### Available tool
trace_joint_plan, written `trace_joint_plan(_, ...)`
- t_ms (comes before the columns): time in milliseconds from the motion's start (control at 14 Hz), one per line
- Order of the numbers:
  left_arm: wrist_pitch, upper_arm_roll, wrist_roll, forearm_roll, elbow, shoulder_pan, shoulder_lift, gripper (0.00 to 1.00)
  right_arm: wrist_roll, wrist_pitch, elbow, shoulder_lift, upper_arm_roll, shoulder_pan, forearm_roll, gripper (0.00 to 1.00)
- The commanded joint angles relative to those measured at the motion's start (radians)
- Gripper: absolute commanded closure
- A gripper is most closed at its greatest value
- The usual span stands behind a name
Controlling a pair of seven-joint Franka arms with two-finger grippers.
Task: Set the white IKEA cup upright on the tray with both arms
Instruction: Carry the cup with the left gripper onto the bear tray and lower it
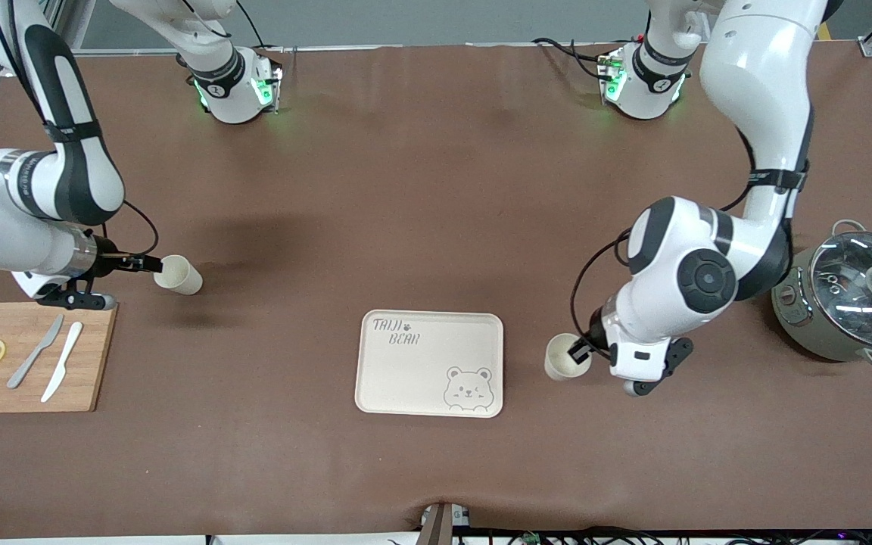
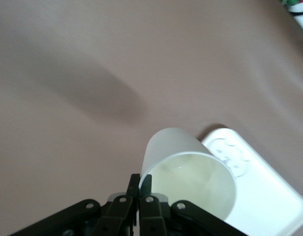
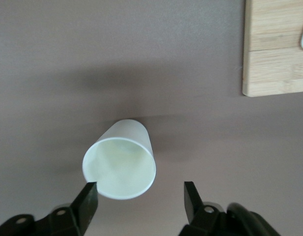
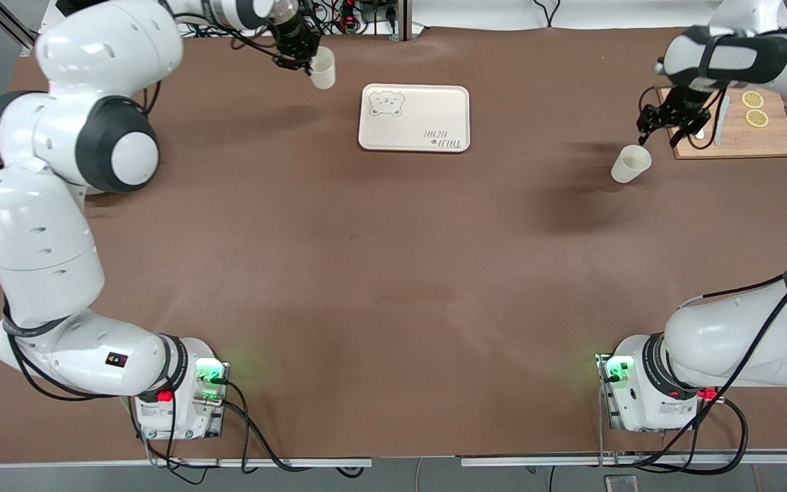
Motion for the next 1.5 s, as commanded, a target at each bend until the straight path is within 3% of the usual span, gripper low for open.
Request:
trace_joint_plan(0,0.055,0.005,-0.103,-0.051,0.080,-0.045,0.063,1.00,-0.001,0.093,-0.090,-0.030,0.002,0.002,0.013,0.44)
trace_joint_plan(71,0.086,0.006,-0.143,-0.062,0.081,-0.064,0.071,1.00,-0.001,0.121,-0.108,-0.028,0.000,-0.001,0.013,0.48)
trace_joint_plan(143,0.109,0.006,-0.172,-0.065,0.081,-0.084,0.080,1.00,-0.001,0.142,-0.121,-0.025,0.000,-0.003,0.013,0.59)
trace_joint_plan(214,0.133,0.006,-0.209,-0.065,0.081,-0.104,0.094,1.00,-0.001,0.167,-0.138,-0.024,0.000,-0.006,0.013,0.61)
trace_joint_plan(500,0.206,0.008,-0.283,-0.063,0.078,-0.164,0.164,1.00,-0.001,0.198,-0.161,-0.022,0.000,-0.005,0.013,0.94)
trace_joint_plan(571,0.204,0.008,-0.283,-0.063,0.072,-0.169,0.178,1.00,-0.001,0.195,-0.159,-0.022,0.002,-0.003,0.013,1.00)
trace_joint_plan(714,0.203,0.010,-0.294,-0.062,0.061,-0.181,0.197,1.00,-0.001,0.186,-0.155,-0.025,0.002,-0.003,0.013,1.00)
trace_joint_plan(786,0.203,0.010,-0.295,-0.063,0.061,-0.181,0.207,0.94,0.000,0.181,-0.150,-0.028,0.002,-0.005,0.013,1.00)
trace_joint_plan(857,0.203,0.011,-0.295,-0.059,0.061,-0.189,0.209,0.56,0.002,0.149,-0.138,-0.033,0.002,-0.003,0.013,1.00)
trace_joint_plan(929,0.203,0.014,-0.294,-0.056,0.063,-0.193,0.206,0.01,0.009,0.096,-0.106,-0.034,0.003,0.002,0.013,1.00)
trace_joint_plan(1214,0.190,0.029,-0.289,-0.037,0.068,-0.180,0.142,0.00,0.034,-0.208,0.121,-0.025,0.003,0.046,0.103,1.00)
trace_joint_plan(1429,0.027,0.095,-0.227,0.099,0.068,-0.164,0.042,0.00,0.202,-0.233,0.222,0.022,0.003,0.139,0.140,1.00)
